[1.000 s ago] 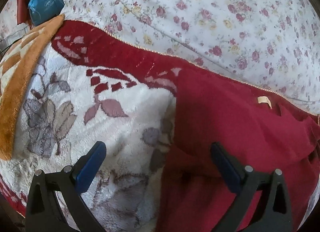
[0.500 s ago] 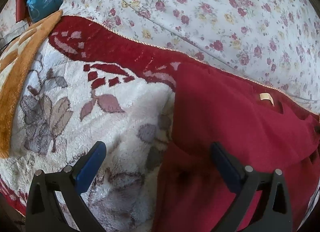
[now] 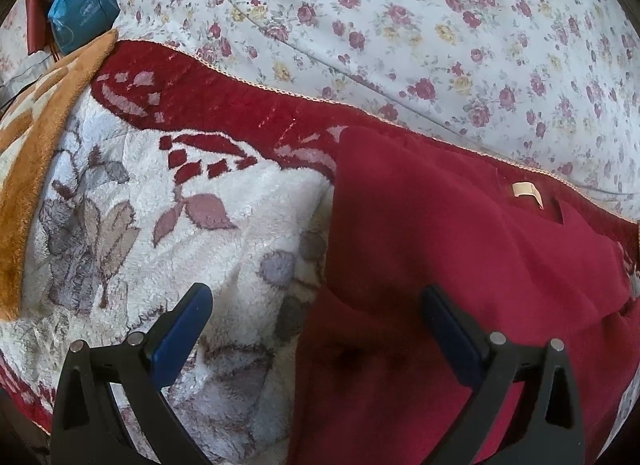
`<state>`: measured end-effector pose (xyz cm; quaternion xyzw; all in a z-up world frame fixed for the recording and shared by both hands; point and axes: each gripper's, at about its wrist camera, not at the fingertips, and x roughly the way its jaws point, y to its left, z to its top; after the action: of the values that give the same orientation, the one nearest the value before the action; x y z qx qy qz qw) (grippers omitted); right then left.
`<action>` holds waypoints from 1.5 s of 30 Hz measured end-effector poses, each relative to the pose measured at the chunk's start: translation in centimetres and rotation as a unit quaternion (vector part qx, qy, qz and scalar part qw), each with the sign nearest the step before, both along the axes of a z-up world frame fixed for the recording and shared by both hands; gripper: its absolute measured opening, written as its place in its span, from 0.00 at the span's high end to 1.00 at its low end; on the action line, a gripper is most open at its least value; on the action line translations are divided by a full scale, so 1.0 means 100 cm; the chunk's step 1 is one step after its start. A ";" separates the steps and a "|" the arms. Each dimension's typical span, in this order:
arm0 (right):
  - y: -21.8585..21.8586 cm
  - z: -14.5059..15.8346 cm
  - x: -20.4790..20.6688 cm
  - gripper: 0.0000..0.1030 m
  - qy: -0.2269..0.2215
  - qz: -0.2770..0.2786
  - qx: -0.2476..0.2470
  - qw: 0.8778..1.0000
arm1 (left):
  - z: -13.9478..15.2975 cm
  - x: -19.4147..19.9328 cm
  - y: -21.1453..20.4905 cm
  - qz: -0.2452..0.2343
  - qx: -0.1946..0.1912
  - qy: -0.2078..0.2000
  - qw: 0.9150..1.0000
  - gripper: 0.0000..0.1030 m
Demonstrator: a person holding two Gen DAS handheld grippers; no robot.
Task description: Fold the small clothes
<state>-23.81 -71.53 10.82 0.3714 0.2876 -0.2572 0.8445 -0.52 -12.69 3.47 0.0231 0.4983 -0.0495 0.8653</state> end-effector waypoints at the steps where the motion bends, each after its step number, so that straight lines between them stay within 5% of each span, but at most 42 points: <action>1: -0.002 0.003 -0.008 0.94 -0.028 0.025 0.020 0.999 | 0.000 0.000 0.001 0.000 0.000 0.000 1.000 0.00; 2: -0.001 0.011 -0.017 0.94 -0.058 0.079 0.033 0.995 | 0.000 -0.001 0.001 0.000 0.000 0.000 1.000 0.00; 5: 0.016 0.036 -0.037 0.95 -0.057 0.188 -0.019 0.980 | 0.001 -0.002 0.003 0.002 -0.003 0.001 1.000 0.00; 8: 0.049 0.060 -0.054 0.95 0.043 0.281 -0.143 0.948 | 0.001 -0.005 0.005 0.000 -0.001 -0.003 1.000 0.00; 10: 0.073 0.056 -0.054 0.95 0.179 0.319 -0.229 0.902 | 0.001 -0.007 0.006 0.001 0.003 -0.003 1.000 0.00; 12: 0.091 0.046 -0.056 0.96 0.264 0.349 -0.275 0.856 | -0.001 -0.008 0.007 0.004 0.004 -0.001 1.000 0.00; 15: 0.118 0.034 -0.059 0.96 0.318 0.403 -0.322 0.796 | -0.002 -0.008 0.008 0.010 0.004 0.000 1.000 0.00; 16: 0.123 0.030 -0.061 0.96 0.324 0.419 -0.321 0.785 | -0.001 -0.009 0.008 0.011 0.004 -0.001 1.000 0.00; 18: 0.128 0.021 -0.062 0.96 0.340 0.447 -0.313 0.766 | -0.002 -0.010 0.008 0.011 0.004 -0.002 1.000 0.00; 22: 0.112 0.026 -0.075 0.89 0.355 0.433 -0.296 0.774 | -0.005 -0.010 0.009 0.005 0.007 0.003 1.000 0.00; 24: 0.097 0.024 -0.085 0.46 0.416 0.383 -0.351 0.746 | -0.007 -0.009 0.008 0.006 0.004 0.009 1.000 0.00; 26: 0.077 0.028 -0.095 0.45 0.454 0.338 -0.374 0.735 | -0.008 -0.008 0.007 0.007 0.005 0.011 1.000 0.00; 28: 0.061 0.048 -0.097 0.45 0.418 0.294 -0.356 0.783 | -0.008 -0.008 0.008 0.004 0.006 0.009 1.000 0.00; 31: 0.074 0.069 -0.072 0.44 0.299 0.282 -0.297 0.862 | -0.007 -0.008 0.005 0.007 0.011 0.005 1.000 0.00; 35: 0.123 0.042 0.002 0.43 0.190 0.317 -0.187 0.910 | -0.003 -0.011 0.003 0.005 0.007 -0.005 1.000 0.00; 37: 0.149 0.011 0.048 0.43 0.181 0.337 -0.122 0.916 | -0.002 -0.010 0.000 0.003 0.013 -0.007 1.000 0.00; 43: 0.188 -0.055 0.141 0.44 0.175 0.326 -0.046 0.928 | -0.002 -0.001 0.003 0.009 0.024 -0.006 1.000 0.00; 45: 0.200 -0.067 0.154 0.84 0.197 0.326 -0.078 0.921 | -0.002 0.001 0.004 0.010 0.025 -0.004 1.000 0.00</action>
<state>-8.40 -51.55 4.12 0.1315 0.5324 -0.0573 0.8343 -0.37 -12.26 3.23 0.0402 0.4960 -0.0281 0.8669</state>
